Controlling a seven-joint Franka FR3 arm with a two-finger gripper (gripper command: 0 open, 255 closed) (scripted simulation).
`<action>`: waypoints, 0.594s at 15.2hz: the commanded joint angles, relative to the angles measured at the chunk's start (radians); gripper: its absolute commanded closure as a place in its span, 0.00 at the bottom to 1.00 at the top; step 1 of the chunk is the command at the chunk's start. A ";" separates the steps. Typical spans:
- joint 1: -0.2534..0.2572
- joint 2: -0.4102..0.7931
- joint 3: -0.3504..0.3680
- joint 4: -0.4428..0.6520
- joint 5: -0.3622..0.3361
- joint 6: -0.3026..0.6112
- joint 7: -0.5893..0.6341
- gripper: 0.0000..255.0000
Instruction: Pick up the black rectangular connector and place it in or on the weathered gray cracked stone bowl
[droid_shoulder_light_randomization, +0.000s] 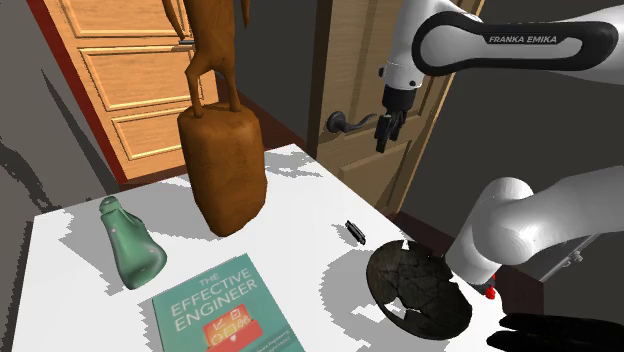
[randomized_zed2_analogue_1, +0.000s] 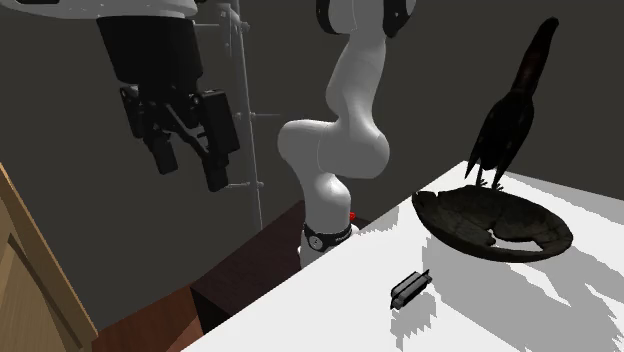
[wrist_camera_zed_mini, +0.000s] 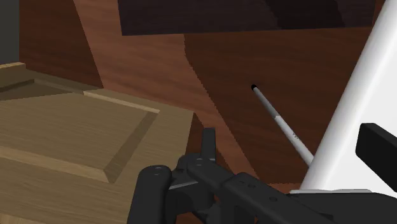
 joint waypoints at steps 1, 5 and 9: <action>0.000 0.000 0.000 0.000 0.000 0.000 0.000 0.00; 0.086 0.010 0.054 -0.024 0.038 0.039 -0.050 0.00; 0.173 0.017 0.109 -0.047 0.076 0.076 -0.100 0.00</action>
